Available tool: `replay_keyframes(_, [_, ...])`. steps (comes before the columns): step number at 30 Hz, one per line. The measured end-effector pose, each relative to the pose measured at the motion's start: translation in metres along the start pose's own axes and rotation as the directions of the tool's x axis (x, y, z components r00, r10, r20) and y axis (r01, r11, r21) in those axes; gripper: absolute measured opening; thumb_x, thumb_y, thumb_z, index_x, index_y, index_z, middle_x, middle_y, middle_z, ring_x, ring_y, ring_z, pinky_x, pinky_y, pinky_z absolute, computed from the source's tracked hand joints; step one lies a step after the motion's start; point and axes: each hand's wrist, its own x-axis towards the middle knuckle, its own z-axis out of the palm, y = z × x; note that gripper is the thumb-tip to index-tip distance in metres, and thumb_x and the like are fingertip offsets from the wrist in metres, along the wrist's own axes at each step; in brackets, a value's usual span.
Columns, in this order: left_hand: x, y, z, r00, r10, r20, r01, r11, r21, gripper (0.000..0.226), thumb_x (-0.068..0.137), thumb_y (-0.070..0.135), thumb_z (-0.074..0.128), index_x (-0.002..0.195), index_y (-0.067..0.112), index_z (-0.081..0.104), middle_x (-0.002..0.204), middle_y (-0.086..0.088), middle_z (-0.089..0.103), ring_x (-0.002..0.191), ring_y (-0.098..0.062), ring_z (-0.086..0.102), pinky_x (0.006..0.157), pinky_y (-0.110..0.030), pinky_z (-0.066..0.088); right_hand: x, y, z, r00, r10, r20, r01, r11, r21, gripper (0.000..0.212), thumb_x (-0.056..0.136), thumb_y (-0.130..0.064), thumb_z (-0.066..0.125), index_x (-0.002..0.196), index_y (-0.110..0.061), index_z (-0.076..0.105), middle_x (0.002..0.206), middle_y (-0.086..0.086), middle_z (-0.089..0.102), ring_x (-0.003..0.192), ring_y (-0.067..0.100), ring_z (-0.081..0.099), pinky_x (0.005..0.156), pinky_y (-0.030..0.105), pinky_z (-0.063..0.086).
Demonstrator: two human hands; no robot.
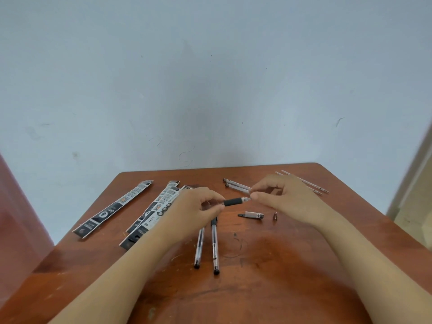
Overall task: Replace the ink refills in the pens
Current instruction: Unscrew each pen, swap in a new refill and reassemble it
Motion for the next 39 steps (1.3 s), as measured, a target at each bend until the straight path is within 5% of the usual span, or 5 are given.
replay_keyframes(14, [0.001, -0.002, -0.001, 0.999, -0.009, -0.037, 0.009, 1.000, 0.002, 0.016, 0.084, 0.016, 0.060, 0.096, 0.022, 0.068, 0.076, 0.016, 0.057, 0.072, 0.001, 0.049, 0.065, -0.004, 0.036, 0.002, 0.000, 0.011, 1.000, 0.012, 0.000, -0.012, 0.998, -0.063, 0.008, 0.083, -0.019, 0.065, 0.078, -0.021, 0.071, 0.062, -0.014, 0.058, 0.054, -0.010, 0.051, 0.053, 0.006, 0.039])
replay_keyframes(21, [0.005, -0.021, -0.021, 0.970, -0.037, -0.239, 0.057, 0.995, 0.077, 0.015, 0.082, 0.013, 0.062, 0.095, 0.017, 0.069, 0.077, 0.014, 0.057, 0.077, 0.000, 0.049, 0.069, -0.010, 0.035, 0.006, 0.011, -0.006, 0.984, 0.068, -0.167, -0.056, 0.995, 0.078, 0.020, 0.083, -0.004, 0.063, 0.068, -0.018, 0.065, 0.056, -0.013, 0.059, 0.046, -0.008, 0.049, 0.050, 0.004, 0.036])
replay_keyframes(28, [0.005, -0.025, -0.024, 0.885, -0.154, -0.440, 0.142, 0.988, -0.060, 0.011, 0.080, 0.008, 0.064, 0.089, 0.014, 0.069, 0.078, 0.010, 0.060, 0.074, 0.001, 0.051, 0.067, -0.011, 0.036, 0.017, 0.041, -0.025, 0.738, 0.330, -0.589, -0.129, 0.925, 0.357, 0.023, 0.084, -0.007, 0.059, 0.062, -0.015, 0.060, 0.053, -0.008, 0.056, 0.047, -0.001, 0.053, 0.049, 0.011, 0.041])
replay_keyframes(33, [-0.002, 0.006, -0.001, 0.956, 0.121, -0.267, -0.114, 0.993, 0.042, 0.013, 0.078, 0.011, 0.066, 0.087, 0.019, 0.070, 0.076, 0.026, 0.054, 0.078, 0.003, 0.050, 0.072, -0.012, 0.036, 0.013, 0.066, -0.046, 0.459, 0.362, -0.812, -0.261, 0.928, 0.266, 0.018, 0.087, -0.011, 0.049, 0.090, -0.007, 0.067, 0.088, 0.006, 0.063, 0.085, 0.022, 0.055, 0.069, 0.025, 0.039])
replay_keyframes(39, [-0.010, 0.021, 0.033, 0.910, 0.407, 0.083, -0.415, 0.903, 0.115, 0.019, 0.080, 0.025, 0.045, 0.083, 0.025, 0.064, 0.081, 0.009, 0.067, 0.080, -0.009, 0.054, 0.069, -0.028, 0.047, 0.012, 0.098, -0.056, 0.575, 0.304, -0.759, -0.493, 0.870, -0.026, 0.022, 0.086, -0.012, 0.050, 0.093, -0.005, 0.070, 0.098, 0.015, 0.068, 0.095, 0.033, 0.057, 0.068, 0.030, 0.038])
